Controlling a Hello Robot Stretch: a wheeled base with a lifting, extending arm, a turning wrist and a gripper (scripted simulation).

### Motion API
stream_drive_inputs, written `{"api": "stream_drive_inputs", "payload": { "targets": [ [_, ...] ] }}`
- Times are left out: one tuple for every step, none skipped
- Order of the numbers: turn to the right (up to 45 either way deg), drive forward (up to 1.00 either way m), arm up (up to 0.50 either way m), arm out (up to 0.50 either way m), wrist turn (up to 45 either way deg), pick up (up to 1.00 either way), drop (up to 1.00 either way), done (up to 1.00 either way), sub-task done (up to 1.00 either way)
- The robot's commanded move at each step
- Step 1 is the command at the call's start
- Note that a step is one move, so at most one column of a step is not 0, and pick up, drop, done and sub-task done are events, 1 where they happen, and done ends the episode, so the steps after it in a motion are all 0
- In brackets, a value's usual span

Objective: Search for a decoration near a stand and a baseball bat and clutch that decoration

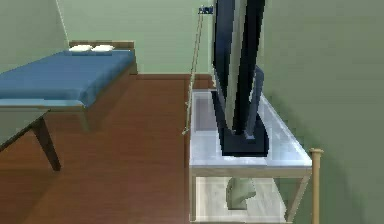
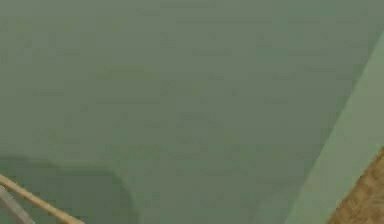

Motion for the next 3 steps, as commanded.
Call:
{"api": "stream_drive_inputs", "payload": {
  "targets": [
    [18.0, 0.00, 0.00, 0.00, 0.0, 0.00, 0.00, 0.00, 0.00],
    [3.0, 0.00, 0.00, 0.00, 0.0, 0.00, 0.00, 0.00, 0.00],
    [0.0, 0.10, 0.00, 0.00, 0.0, 0.00, 0.00, 0.00, 0.00]
  ]
}}
